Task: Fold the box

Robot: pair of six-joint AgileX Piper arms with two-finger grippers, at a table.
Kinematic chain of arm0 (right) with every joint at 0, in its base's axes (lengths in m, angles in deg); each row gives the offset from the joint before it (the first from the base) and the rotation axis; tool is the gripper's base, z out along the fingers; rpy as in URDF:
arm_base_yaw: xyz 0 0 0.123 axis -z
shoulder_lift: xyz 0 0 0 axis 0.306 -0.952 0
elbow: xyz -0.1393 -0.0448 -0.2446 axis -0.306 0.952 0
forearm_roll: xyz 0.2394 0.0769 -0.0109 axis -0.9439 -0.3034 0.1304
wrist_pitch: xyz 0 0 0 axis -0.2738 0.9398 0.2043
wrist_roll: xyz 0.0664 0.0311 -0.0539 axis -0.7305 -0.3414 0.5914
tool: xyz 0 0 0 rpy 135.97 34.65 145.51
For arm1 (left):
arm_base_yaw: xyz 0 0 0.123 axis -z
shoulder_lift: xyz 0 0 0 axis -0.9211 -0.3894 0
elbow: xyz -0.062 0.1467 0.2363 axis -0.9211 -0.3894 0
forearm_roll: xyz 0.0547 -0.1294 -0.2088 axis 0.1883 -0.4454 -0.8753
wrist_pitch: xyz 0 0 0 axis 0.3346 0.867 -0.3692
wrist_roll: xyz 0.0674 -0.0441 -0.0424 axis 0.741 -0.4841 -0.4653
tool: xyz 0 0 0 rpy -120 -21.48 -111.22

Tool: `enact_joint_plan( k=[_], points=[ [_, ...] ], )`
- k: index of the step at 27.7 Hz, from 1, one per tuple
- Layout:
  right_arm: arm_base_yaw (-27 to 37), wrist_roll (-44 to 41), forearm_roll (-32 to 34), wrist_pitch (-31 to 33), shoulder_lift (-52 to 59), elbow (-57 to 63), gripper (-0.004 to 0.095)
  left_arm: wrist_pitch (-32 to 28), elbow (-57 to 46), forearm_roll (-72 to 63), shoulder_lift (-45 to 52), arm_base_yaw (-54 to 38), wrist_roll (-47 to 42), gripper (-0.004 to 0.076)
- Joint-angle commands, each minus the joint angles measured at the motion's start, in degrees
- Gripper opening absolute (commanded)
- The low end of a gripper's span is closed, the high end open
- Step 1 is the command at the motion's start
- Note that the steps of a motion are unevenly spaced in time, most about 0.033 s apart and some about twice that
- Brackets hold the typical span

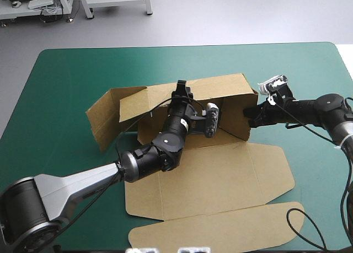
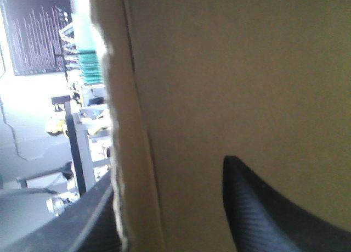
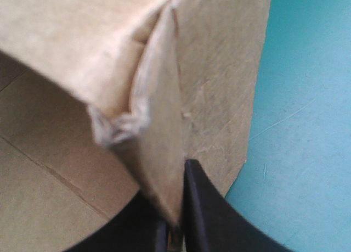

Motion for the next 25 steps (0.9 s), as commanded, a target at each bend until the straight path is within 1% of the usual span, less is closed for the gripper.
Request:
enact_joint_plan(
  k=[1,6,9,13,14,16,20,21,24,25],
  points=[
    [0.2,-0.2,-0.2,-1.4,0.6,-0.8,0.0,1.2,1.5,6.0,2.4,3.1,-1.5,0.0368],
    [0.2,-0.8,-0.1,-1.4,0.6,-0.8,0.0,3.3,1.5,6.1,3.0,7.3,-7.4,0.0368],
    [0.2,-1.6,1.3,-1.4,0.6,-0.8,0.0,5.3,1.5,6.1,3.7,9.8,-10.7,0.0368],
    [0.2,-2.5,2.7,-1.4,0.6,-0.8,0.0,6.6,1.5,6.3,5.9,13.2,-18.0,0.0355],
    [0.2,-2.8,2.7,-1.4,0.6,-0.8,0.0,6.6,1.5,6.3,6.5,13.7,-18.9,0.0337],
    [0.2,-3.3,2.7,-1.4,0.6,-0.8,0.0,6.6,1.5,6.3,8.1,14.8,-19.3,0.0257],
    [0.2,-3.6,2.7,-1.5,0.6,-0.8,0.0,6.4,1.5,6.3,11.7,15.5,-22.7,0.0008],
    [0.2,-3.8,2.7,-1.5,0.6,-0.8,0.0,6.4,1.5,6.3,12.8,15.5,-24.0,-0.0003],
    [0.2,-5.0,2.7,-1.8,0.6,-0.8,0.0,6.4,1.5,6.2,15.9,14.2,-27.3,-0.0003],
    [0.2,-5.5,2.7,-2.1,0.6,-0.8,0.0,6.4,1.5,5.5,17.4,12.2,-29.5,-0.0003]
  ],
)
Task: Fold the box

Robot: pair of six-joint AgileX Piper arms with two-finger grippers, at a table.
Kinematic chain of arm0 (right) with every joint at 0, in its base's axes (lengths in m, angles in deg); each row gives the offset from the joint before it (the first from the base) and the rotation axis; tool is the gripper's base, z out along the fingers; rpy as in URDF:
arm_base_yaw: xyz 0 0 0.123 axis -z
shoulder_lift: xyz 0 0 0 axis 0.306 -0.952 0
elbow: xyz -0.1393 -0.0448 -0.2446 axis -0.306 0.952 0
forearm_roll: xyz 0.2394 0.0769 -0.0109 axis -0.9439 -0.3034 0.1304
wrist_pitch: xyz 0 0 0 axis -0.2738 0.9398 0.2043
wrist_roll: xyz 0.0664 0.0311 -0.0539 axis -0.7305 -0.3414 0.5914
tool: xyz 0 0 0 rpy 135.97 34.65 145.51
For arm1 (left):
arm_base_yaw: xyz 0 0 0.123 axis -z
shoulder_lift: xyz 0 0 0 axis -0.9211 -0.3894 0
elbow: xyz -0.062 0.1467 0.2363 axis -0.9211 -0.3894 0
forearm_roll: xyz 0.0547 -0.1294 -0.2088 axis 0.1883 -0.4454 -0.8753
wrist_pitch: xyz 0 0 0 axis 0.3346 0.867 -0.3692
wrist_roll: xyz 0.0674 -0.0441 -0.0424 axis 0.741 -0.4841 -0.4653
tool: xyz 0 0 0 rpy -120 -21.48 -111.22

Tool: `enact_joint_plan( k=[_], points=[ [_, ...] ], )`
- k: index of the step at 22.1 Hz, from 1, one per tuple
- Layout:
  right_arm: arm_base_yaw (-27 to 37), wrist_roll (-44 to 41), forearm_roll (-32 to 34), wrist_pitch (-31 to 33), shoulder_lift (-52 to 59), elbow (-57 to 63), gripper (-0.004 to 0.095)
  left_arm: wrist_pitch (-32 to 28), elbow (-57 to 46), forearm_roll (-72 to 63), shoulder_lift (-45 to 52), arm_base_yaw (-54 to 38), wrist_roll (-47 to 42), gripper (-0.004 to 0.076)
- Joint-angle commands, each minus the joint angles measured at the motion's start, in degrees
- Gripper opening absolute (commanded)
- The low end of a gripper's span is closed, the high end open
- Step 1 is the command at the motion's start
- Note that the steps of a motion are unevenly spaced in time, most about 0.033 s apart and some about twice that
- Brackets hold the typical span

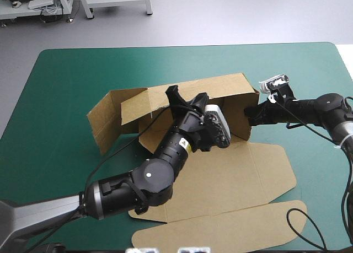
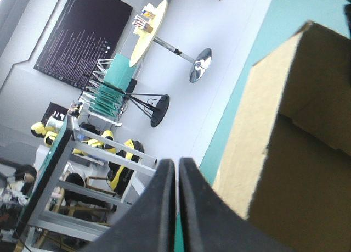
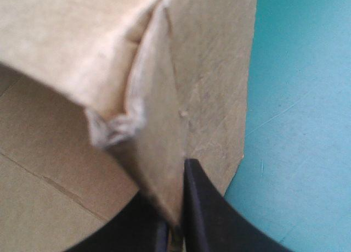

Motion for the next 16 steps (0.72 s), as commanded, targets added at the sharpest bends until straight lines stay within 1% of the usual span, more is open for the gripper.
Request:
enact_joint_plan(
  k=[1,4,5,8,11,12,14,16],
  points=[
    [0.2,-1.6,1.1,-1.4,0.6,-0.7,0.0,0.9,1.5,2.1,4.8,-3.3,-4.5,-0.0003],
    [0.2,-2.8,1.1,-1.6,0.6,-0.7,0.0,-0.6,1.5,1.2,6.6,-9.6,-8.4,-0.0003],
    [0.2,-3.3,1.1,-1.6,0.6,-0.7,0.0,-3.9,1.5,-1.4,7.9,-15.2,-9.6,-0.0001],
    [0.2,-5.2,1.2,-1.6,0.6,-0.7,0.0,-10.7,1.5,-8.2,9.8,-23.7,-9.6,-0.0001],
    [0.2,-8.7,4.9,-1.3,0.6,-0.8,0.0001,-17.9,1.5,-21.1,12.7,-36.0,-9.6,-0.0001],
    [0.2,-10.0,6.0,-1.1,0.6,-0.9,0.0001,-19.2,1.5,-25.3,13.6,-39.3,-9.3,-0.0001],
    [0.0,-11.7,7.4,-0.8,0.7,-0.9,0.0002,-20.8,1.5,-34.4,15.1,-47.1,-6.5,-0.0001],
    [-1.2,-17.9,11.2,0.1,0.7,-3.5,0.0001,-19.7,1.5,-46.6,16.2,-55.0,-0.7,-0.0001]
  ],
)
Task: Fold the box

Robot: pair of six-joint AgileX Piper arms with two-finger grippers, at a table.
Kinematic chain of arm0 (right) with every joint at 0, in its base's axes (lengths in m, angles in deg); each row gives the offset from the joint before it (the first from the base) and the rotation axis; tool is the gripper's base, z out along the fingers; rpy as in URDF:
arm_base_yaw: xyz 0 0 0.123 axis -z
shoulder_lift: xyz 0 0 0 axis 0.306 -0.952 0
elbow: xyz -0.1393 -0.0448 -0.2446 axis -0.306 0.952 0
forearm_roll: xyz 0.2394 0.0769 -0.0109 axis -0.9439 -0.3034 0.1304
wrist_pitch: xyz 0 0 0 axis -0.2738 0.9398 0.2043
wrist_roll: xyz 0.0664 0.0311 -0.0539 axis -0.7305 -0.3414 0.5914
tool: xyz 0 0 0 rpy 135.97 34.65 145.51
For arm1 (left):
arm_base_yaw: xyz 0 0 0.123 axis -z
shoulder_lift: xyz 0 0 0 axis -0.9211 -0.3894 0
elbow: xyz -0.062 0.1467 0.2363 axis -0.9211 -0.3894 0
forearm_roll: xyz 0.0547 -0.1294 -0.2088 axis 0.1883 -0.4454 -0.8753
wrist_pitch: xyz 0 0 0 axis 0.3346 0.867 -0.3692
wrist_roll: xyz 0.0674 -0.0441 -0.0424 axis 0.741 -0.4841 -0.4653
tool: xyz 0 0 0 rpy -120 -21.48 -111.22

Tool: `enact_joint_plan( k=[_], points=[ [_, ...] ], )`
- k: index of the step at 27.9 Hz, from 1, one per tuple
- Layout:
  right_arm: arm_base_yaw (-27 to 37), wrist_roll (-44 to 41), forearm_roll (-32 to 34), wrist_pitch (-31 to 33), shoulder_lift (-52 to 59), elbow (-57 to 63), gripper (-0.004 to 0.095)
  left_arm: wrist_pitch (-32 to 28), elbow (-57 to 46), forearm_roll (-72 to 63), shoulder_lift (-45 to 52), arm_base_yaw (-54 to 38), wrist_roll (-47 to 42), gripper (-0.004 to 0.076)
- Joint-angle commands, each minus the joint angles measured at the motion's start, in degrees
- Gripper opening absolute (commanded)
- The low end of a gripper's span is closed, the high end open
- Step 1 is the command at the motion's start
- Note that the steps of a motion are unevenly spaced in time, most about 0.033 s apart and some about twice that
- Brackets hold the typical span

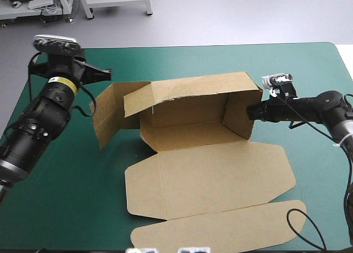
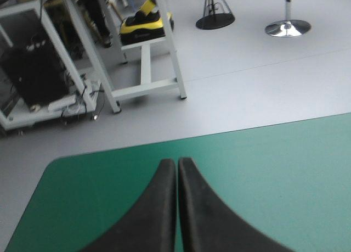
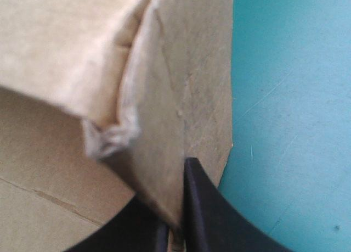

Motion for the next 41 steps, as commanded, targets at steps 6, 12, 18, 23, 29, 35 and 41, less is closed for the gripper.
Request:
enact_joint_plan(
  k=[6,12,18,23,29,35,41],
  points=[
    [-8.9,-30.7,25.9,10.3,0.4,-17.8,0.0002,4.7,1.6,-37.1,2.4,-19.9,27.3,-0.0001],
    [-13.2,-40.3,29.5,20.9,0.4,-26.1,0.0001,9.0,1.6,-43.7,2.4,-26.6,34.4,-0.0002],
    [-14.4,-48.7,29.6,24.9,0.4,-27.9,0.0002,12.6,1.6,-47.3,2.4,-30.2,39.6,-0.0002],
    [-14.4,-52.2,30.6,24.9,-0.8,-27.8,0.0001,14.7,1.6,-47.5,2.4,-30.2,40.8,-0.0002],
    [-14.4,-52.1,34.4,24.9,-5.0,-27.8,0.0001,15.1,1.6,-50.7,2.4,-30.2,41.2,-0.0002],
    [-14.4,-47.4,38.1,16.6,-11.6,-27.8,0.0003,16.2,1.6,-55.7,2.4,-30.2,44.0,-0.0002],
    [-14.4,-48.7,39.0,8.4,-14.9,-27.8,0.0213,17.6,1.6,-57.4,2.3,-30.2,45.3,-0.0002]
  ],
)
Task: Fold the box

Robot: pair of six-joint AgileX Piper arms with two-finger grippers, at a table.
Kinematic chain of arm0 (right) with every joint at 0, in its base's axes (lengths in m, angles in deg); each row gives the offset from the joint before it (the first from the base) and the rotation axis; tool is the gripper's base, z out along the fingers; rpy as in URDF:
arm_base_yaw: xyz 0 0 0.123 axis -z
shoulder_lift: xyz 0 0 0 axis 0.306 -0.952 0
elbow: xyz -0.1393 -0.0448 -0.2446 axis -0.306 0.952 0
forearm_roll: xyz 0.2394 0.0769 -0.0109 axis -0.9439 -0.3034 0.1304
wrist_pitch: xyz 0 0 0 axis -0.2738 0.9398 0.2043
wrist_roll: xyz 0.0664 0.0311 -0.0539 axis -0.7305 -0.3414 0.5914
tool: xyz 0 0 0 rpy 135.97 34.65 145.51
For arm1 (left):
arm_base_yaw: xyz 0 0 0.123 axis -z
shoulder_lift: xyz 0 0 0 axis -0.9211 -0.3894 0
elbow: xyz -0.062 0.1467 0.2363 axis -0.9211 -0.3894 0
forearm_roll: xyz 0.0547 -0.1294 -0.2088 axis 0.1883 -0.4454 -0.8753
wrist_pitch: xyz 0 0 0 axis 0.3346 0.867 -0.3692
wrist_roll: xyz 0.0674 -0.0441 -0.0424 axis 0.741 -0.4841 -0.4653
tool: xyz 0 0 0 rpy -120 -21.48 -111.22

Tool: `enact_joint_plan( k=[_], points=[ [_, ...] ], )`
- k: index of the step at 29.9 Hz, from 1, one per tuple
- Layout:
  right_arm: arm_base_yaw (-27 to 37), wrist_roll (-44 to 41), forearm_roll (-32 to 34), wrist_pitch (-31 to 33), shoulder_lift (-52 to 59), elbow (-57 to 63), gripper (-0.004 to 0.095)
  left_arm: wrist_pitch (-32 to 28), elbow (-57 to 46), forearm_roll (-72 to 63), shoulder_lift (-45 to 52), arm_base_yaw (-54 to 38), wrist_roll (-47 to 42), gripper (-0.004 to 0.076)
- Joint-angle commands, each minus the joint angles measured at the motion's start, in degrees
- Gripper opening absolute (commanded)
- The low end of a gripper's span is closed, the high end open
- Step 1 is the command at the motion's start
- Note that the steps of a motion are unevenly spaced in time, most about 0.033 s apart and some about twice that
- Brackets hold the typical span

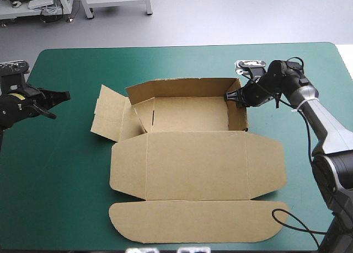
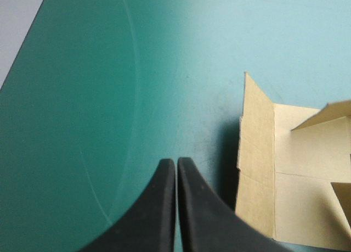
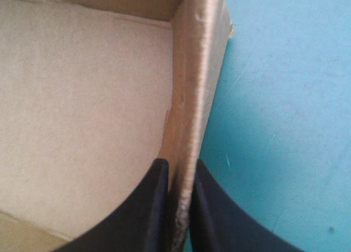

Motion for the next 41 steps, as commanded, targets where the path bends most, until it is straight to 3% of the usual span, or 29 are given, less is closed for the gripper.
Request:
enact_joint_plan(
  k=[1,5,9,16,21,24,31,41],
  points=[
    [0.1,0.9,1.7,-0.5,0.8,-0.3,0.0276,-2.0,1.6,-1.6,1.5,0.1,0.6,-0.0002],
    [0.1,0.9,1.7,-0.8,0.9,-0.9,0.0421,-1.3,1.6,-1.5,1.5,0.1,0.9,-0.0002],
    [0.1,0.9,1.8,3.2,0.9,-4.9,0.0428,-1.1,1.6,-1.5,1.5,0.1,0.9,-0.0002],
    [0.2,0.9,2.4,16.5,1.0,-19.1,0.0428,-0.9,1.6,-1.4,1.5,0.1,0.9,-0.0002],
    [0.2,-0.8,2.3,16.5,3.4,-25.1,0.0428,-0.8,1.6,-1.4,1.5,0.1,0.9,-0.0002],
    [0.2,-6.4,2.8,16.5,6.2,-25.4,0.0428,-0.8,1.6,-1.4,1.5,0.1,0.9,-0.0002],
    [0.2,-7.5,3.7,16.6,12.5,-25.4,0.0428,-0.8,1.6,-1.4,1.5,0.1,0.9,-0.0002],
    [0.2,-5.1,4.1,15.5,7.4,-13.9,0.0428,-0.8,1.6,-1.4,1.5,0.1,2.3,-0.0002]
  ],
)
